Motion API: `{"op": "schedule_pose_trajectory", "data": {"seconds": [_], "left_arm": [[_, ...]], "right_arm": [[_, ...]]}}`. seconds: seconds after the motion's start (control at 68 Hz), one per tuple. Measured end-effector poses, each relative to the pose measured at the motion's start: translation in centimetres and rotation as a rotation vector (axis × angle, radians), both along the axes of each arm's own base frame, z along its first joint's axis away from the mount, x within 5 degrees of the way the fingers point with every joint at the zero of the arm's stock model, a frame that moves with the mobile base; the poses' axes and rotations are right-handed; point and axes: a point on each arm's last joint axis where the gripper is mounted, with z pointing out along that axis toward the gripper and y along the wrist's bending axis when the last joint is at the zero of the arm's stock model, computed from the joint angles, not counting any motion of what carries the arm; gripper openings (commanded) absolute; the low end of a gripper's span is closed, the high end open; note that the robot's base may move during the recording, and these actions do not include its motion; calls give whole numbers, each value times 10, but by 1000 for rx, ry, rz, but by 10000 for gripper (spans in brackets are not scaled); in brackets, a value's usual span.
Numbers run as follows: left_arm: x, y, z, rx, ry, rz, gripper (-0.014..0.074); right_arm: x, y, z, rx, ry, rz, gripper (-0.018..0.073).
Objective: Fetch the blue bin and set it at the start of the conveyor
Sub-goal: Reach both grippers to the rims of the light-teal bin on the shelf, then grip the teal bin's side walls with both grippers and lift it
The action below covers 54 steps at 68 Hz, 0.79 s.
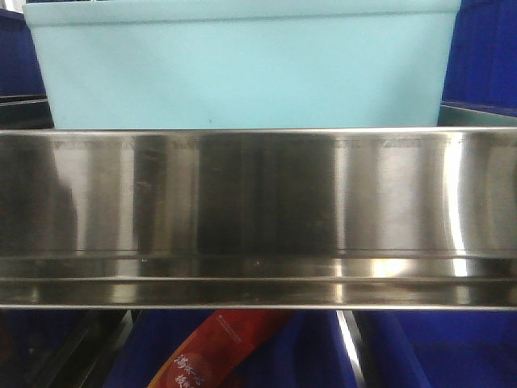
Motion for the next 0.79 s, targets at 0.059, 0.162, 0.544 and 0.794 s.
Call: {"op": "schedule_pose_trajectory", "data": {"seconds": [0.059, 0.162, 0.544, 0.794], "left_arm": [[15, -9, 3, 20, 56, -30, 493], [43, -27, 10, 56, 147, -70, 493], [133, -61, 24, 151, 408, 8, 493], [185, -53, 0, 135, 555, 115, 493]], "right_arm": [[12, 4, 7, -15, 46, 52, 568], [42, 14, 14, -35, 152, 147, 568], [154, 54, 27, -107, 536, 198, 568], [217, 65, 15, -156, 738, 42, 568]]}}
